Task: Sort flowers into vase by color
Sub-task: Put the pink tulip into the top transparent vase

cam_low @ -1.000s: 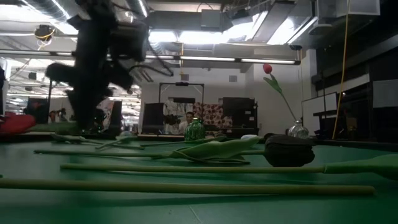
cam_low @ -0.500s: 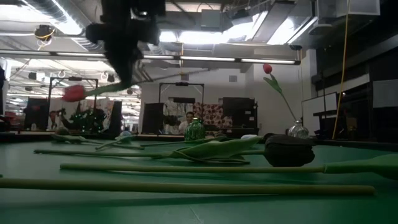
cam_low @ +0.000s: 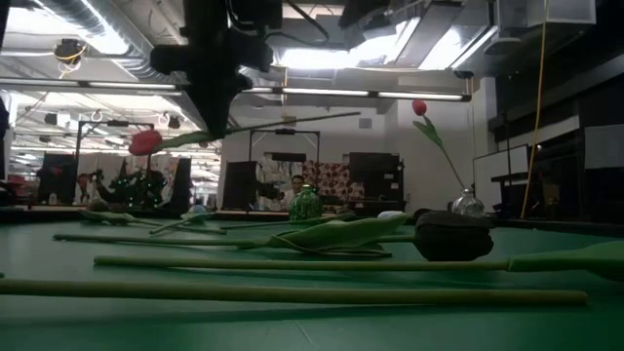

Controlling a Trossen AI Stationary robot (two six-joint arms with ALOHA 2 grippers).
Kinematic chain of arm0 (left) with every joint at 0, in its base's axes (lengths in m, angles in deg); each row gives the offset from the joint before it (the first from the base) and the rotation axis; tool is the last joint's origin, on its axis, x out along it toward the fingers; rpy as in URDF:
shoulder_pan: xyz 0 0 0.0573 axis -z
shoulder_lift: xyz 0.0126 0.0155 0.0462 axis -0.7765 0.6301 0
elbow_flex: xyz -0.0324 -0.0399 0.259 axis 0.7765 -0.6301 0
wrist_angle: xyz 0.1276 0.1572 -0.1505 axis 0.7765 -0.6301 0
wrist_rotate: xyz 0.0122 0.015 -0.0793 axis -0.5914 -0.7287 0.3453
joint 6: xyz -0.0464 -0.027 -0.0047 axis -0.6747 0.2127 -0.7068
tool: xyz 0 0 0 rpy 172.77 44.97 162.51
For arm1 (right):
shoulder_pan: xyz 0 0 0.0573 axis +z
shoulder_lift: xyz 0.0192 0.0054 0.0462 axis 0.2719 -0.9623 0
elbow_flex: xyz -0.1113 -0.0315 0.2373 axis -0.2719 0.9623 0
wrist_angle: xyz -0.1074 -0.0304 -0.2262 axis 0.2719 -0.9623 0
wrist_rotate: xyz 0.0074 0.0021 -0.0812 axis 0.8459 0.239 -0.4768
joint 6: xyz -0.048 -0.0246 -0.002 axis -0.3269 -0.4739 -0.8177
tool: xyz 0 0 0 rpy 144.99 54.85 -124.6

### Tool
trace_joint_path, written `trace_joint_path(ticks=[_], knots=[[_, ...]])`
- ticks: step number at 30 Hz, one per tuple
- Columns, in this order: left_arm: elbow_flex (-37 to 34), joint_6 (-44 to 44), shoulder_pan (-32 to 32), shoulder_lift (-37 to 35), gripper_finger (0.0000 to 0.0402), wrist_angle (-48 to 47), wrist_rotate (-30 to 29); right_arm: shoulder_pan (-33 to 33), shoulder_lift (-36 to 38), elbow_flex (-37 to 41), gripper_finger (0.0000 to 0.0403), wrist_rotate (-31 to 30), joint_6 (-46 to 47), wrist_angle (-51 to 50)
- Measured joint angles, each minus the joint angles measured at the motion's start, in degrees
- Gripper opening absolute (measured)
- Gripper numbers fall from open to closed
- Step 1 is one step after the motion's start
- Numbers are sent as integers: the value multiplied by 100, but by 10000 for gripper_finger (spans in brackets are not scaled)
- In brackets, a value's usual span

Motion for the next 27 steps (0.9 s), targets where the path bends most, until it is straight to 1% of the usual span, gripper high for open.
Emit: trace_joint_path(ticks=[5,9,12,15,19,21,22,27], knots=[[0,6,0,23,14,22,-32,-140,-291,7,306,317,-340,77],[0,-32,26,23,14,-26,-61,-414,-287,7,298,490,-373,94],[0,28,126,23,15,5,-266,-746,-149,9,292,764,-374,-16],[0,242,296,23,15,49,-740,-1142,-10,0,286,1381,-406,-201],[0,528,551,23,15,84,-1501,-1696,81,9,278,2609,-515,-392],[0,659,668,23,15,214,-1942,-1998,198,7,273,3079,-440,-441],[0,737,716,23,15,321,-2167,-2139,233,3,271,3254,-359,-444],[0,1156,893,23,15,1137,-3277,-2601,213,9,263,3473,81,0]])
